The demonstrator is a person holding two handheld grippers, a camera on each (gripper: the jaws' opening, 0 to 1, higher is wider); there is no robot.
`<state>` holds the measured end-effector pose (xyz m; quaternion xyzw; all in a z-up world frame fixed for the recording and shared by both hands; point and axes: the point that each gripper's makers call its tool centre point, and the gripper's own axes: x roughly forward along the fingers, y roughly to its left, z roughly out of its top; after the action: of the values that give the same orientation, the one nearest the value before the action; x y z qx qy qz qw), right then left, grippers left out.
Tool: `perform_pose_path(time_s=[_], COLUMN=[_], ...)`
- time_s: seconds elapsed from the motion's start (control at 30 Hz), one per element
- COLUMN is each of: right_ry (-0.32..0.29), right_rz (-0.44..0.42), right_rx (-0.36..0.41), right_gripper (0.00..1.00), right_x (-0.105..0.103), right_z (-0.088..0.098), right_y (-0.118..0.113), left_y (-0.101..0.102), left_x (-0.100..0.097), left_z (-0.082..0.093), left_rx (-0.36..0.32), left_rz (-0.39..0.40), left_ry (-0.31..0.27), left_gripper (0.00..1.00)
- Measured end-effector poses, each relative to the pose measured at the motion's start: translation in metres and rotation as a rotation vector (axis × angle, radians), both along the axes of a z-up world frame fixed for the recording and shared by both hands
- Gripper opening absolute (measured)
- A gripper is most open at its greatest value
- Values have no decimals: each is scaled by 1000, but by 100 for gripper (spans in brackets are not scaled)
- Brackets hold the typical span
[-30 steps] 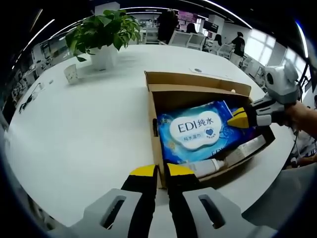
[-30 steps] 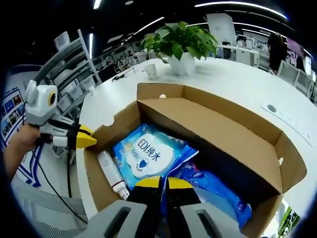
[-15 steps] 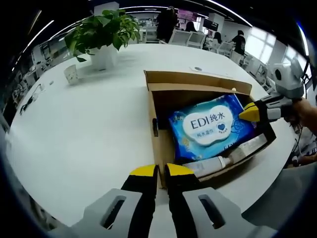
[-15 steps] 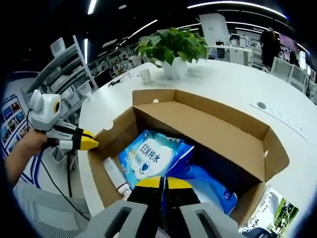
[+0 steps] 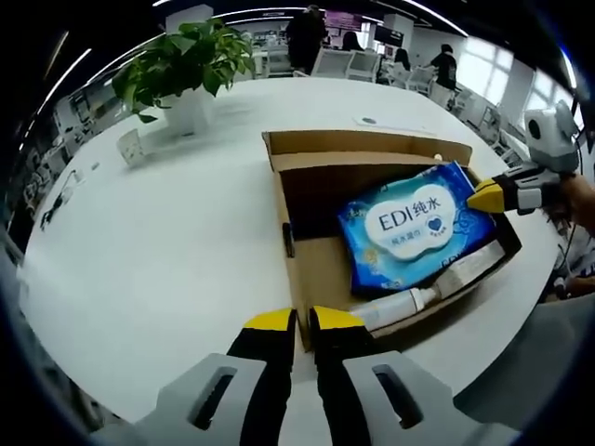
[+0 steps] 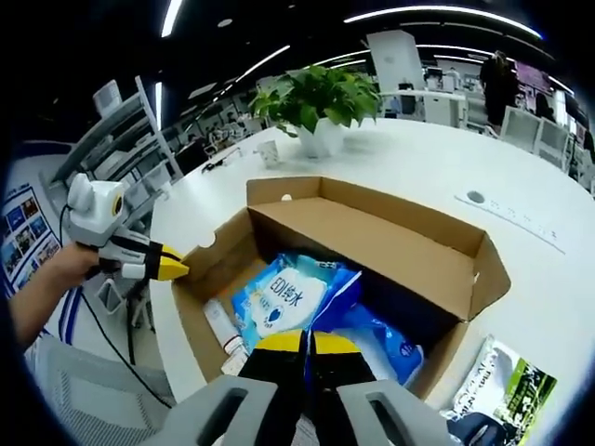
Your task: Operate the shoe box by opening the lid, removing the specified soft item, and placing it in the target area until the item is outside and the box remains undamaged.
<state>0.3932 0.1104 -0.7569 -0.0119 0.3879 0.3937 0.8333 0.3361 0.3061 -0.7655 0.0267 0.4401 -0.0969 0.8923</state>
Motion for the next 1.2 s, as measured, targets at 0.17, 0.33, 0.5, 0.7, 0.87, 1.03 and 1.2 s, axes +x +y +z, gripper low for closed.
perform_pose_path(time_s=[0.17, 0.33, 0.5, 0.7, 0.87, 1.03, 1.2], right_ry=[-1, 3, 11, 13, -5, -7, -2], right_rz=[-5, -20, -39, -55, -47, -46, -49], right_rx=[1, -5, -6, -10, -35, -37, -36], right_gripper=[0, 0, 0, 0, 0, 0, 0], right_x=[0, 1, 1, 1, -1, -1, -1], right_z=[0, -4, -7, -11, -14, -15, -17], right_y=[-2, -9, -17, -23, -27, -28, -30], left_y=[-6, -33, -54, -72, -80, -82, -87], left_x=[12, 27, 33, 36, 39, 42, 42], left_z=[20, 34, 20, -5, -12, -22, -31], left_rx=[30, 17, -16, -48, -79, -88, -118], left_rz=[-32, -112, -167, -222, -236, -229, -225], left_ry=[-67, -112, -55, 42, 72, 102, 128], left_gripper=[10, 11, 12, 14, 15, 15, 12])
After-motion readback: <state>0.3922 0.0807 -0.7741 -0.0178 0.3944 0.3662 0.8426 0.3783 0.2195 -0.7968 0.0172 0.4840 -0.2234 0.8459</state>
